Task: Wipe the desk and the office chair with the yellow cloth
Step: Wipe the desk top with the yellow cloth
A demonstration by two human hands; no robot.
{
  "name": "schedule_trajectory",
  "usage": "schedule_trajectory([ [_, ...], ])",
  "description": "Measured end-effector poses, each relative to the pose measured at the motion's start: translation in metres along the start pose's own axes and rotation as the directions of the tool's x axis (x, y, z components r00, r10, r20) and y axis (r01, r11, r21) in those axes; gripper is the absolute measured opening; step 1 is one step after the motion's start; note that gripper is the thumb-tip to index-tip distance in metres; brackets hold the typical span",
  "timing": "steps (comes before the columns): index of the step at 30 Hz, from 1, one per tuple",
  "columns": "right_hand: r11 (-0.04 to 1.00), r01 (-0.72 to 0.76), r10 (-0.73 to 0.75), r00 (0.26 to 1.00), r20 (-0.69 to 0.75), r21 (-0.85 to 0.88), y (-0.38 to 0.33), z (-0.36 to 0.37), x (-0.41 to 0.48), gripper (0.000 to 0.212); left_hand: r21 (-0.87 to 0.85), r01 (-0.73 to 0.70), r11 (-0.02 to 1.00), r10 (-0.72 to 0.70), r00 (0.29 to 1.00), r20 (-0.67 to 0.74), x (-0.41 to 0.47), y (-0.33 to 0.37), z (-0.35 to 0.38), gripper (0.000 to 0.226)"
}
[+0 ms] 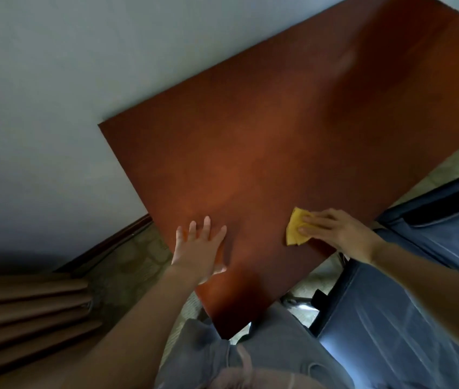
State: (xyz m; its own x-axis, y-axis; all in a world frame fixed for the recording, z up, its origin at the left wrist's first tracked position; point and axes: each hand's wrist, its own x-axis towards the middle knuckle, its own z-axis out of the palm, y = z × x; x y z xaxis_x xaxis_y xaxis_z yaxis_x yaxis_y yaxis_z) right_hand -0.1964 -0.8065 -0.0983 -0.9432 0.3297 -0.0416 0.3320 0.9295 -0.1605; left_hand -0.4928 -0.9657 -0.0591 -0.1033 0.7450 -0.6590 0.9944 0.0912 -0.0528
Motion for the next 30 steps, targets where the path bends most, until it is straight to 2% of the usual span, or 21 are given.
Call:
schedule_trajectory([
  [3, 0.992, -0.093, 0.096, 0.995, -0.038, 0.083, 0.023, -0.007, 0.028, 0.052, -0.040, -0.007, 0.999, 0.006, 1.000, -0.021, 0.000, -0.006, -0.004, 0.075],
  [6, 0.941, -0.296, 0.308, 0.950, -0.047, 0.167, 0.024, -0.005, 0.062, 0.038, -0.168, -0.009, 0.986, -0.003, 0.997, -0.073, 0.000, -0.014, -0.011, 0.063],
  [8, 0.860, -0.460, 0.483, 0.873, -0.064, 0.220, 0.011, 0.000, 0.083, 0.036, -0.269, 0.007, 0.963, -0.034, 0.995, -0.093, 0.000, -0.020, -0.015, 0.061],
  [10, 0.755, -0.607, 0.641, 0.764, -0.081, 0.247, -0.010, 0.005, 0.101, 0.038, -0.318, 0.031, 0.947, -0.073, 0.990, -0.120, -0.001, -0.024, -0.016, 0.060],
  [12, 0.673, -0.691, 0.729, 0.679, -0.081, 0.265, -0.032, 0.010, 0.112, 0.040, -0.342, 0.051, 0.938, -0.107, 0.984, -0.146, -0.003, -0.026, -0.017, 0.060],
  [13, 0.661, -0.699, 0.739, 0.669, -0.079, 0.272, -0.042, 0.012, 0.114, 0.041, -0.354, 0.059, 0.933, -0.120, 0.981, -0.153, -0.004, -0.027, -0.017, 0.061],
  [20, 0.806, -0.493, 0.561, 0.813, -0.156, 0.327, -0.128, 0.024, 0.115, 0.039, -0.362, 0.078, 0.929, -0.165, 0.963, -0.215, -0.009, -0.022, -0.023, 0.059],
  [24, 0.896, -0.315, 0.410, 0.858, -0.309, 0.314, -0.169, 0.028, 0.101, 0.036, -0.323, 0.052, 0.945, -0.117, 0.976, -0.185, -0.003, -0.012, -0.028, 0.063],
  [27, 0.967, -0.120, 0.194, 0.919, -0.343, 0.225, -0.183, 0.039, 0.081, 0.037, -0.281, 0.020, 0.960, -0.065, 0.986, -0.151, 0.004, 0.001, -0.030, 0.066],
  [30, 0.985, 0.100, -0.055, 0.951, -0.304, 0.137, -0.185, 0.050, 0.051, 0.034, -0.224, -0.003, 0.975, -0.021, 0.995, -0.102, 0.012, 0.020, -0.029, 0.068],
])
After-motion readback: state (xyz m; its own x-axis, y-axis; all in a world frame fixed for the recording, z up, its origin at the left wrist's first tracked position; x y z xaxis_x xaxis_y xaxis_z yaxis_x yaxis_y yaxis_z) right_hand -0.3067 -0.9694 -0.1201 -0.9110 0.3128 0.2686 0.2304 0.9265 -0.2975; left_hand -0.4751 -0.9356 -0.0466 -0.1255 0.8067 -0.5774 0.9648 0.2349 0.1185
